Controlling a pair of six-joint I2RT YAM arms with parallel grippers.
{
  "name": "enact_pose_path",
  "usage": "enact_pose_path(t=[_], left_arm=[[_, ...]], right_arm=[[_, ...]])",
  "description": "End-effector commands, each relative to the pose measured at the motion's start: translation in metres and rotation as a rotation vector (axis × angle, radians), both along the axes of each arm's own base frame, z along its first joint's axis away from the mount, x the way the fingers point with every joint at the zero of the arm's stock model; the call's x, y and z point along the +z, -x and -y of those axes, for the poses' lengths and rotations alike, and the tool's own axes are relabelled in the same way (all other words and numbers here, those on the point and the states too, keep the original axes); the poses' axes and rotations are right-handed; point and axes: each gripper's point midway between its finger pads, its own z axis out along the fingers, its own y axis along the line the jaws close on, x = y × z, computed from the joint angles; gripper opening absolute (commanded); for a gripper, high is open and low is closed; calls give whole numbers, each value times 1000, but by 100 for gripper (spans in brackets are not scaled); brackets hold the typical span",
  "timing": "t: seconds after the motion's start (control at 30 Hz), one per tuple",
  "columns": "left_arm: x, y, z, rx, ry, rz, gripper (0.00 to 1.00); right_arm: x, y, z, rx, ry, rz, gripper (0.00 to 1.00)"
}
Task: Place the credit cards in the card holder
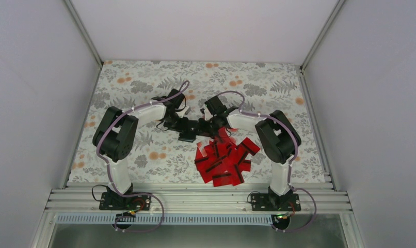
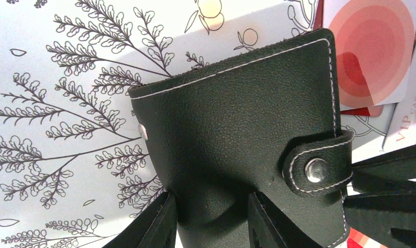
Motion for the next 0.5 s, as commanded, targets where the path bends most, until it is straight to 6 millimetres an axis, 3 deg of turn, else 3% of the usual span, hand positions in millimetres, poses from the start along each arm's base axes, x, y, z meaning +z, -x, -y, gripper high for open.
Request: enact_pose_path(t=[0.0,0.47], left_arm=[[-48,47,-17,-54,-115,-176,35],[-48,48,-16,-69,-113,-175,35]], right_arm=[[9,-7,-15,26,-42,34,17],[6,-10,-31,82,-104,24,17]])
